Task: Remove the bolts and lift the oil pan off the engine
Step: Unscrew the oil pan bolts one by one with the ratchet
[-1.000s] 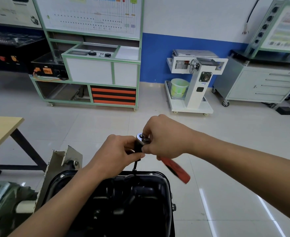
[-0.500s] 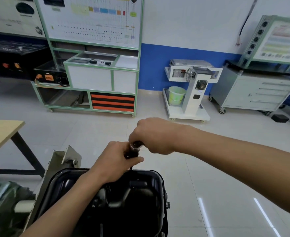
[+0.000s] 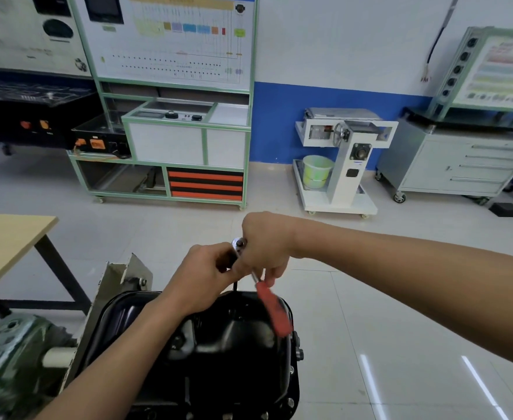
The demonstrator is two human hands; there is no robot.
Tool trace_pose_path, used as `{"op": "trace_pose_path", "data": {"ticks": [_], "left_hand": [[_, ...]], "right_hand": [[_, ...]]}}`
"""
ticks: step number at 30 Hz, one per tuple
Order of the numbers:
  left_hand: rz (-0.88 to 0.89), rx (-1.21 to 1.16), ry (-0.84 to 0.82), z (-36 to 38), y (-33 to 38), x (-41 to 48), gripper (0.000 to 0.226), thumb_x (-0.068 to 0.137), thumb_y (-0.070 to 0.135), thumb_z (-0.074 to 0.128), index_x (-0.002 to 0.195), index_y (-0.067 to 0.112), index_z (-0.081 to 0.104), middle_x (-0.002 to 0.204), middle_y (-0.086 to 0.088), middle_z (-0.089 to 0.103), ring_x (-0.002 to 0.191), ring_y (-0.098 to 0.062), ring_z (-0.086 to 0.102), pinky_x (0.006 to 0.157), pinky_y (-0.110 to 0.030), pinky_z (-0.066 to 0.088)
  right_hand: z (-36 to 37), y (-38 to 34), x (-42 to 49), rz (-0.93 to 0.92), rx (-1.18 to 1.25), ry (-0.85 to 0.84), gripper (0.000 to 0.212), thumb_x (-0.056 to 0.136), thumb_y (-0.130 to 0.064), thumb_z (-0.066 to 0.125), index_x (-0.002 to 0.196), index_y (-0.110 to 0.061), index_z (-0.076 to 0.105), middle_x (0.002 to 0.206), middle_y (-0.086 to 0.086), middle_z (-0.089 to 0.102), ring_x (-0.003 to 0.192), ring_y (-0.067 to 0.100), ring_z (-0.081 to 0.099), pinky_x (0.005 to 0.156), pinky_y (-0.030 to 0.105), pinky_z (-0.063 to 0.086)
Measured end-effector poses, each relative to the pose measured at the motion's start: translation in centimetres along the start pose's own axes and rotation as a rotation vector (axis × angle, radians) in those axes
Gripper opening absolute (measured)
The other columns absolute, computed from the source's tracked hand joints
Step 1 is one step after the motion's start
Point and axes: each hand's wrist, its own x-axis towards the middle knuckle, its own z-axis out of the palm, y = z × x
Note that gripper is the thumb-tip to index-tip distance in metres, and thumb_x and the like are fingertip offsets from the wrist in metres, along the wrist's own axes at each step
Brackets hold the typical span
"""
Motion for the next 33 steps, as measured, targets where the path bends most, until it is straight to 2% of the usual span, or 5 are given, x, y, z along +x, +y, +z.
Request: {"op": "trace_pose_path", "data": {"ticks": [8,13,18,26,33], "left_hand": [[-0.013,0.146,-0.037,0.3,-1.1,0.2,0.032,0.088,0.022,0.080,0.078,0.047,0.062,0.081,0.033,0.070,0.083,0.008,0.069,0.082,-0.025,0.054],[-0.033,0.120,-0.007,0.5,-1.1,0.2,0.014,0.091,0.023,0.077,0.096,0.034,0.071,0.091,0.022,0.075,0.091,0.004,0.071,0.090,-0.029,0.057],[-0.022,0.117,0.020,0.6,-1.1,0.5,0.002,0.092,0.024,0.075,0.093,0.026,0.073,0.087,0.017,0.076,0.085,-0.003,0.072,0.082,-0.036,0.058],[-0.049,0.100,-0.045,0.5,-1.1,0.5,0.015,0.088,0.022,0.079,0.087,0.030,0.067,0.085,0.017,0.074,0.084,-0.005,0.072,0.089,-0.039,0.057],[-0.041,0.065,-0.017,0.6,-0.3,0.1,0.011,0.087,0.019,0.080,0.092,0.025,0.072,0.088,0.008,0.077,0.085,-0.010,0.073,0.088,-0.040,0.058]], "right_hand": [[0.3,0.8,0.2,-0.500,-1.039,0.381,0.029,0.094,-0.006,0.049,0.112,-0.021,0.066,0.100,-0.001,0.066,0.103,0.027,0.063,0.103,0.043,0.042],[0.4,1.3,0.1,-0.205,-0.632,0.372,0.013,0.087,-0.004,0.058,0.092,-0.016,0.057,0.073,-0.001,0.044,0.068,0.023,0.049,0.052,0.030,0.037],[0.3,0.7,-0.3,-0.036,-0.093,0.159,0.024,0.086,-0.023,0.068,0.066,-0.009,0.063,0.065,0.010,0.073,0.052,0.019,0.065,0.046,0.021,0.048],[-0.2,0.9,-0.5,-0.424,-0.791,0.378,0.038,0.085,0.004,0.051,0.108,-0.021,0.067,0.085,0.002,0.058,0.079,0.027,0.053,0.079,0.046,0.052],[0.4,0.1,-0.5,-0.148,-0.520,0.315,0.012,0.084,-0.015,0.064,0.075,-0.012,0.057,0.069,0.004,0.057,0.061,0.025,0.061,0.047,0.028,0.038]]}}
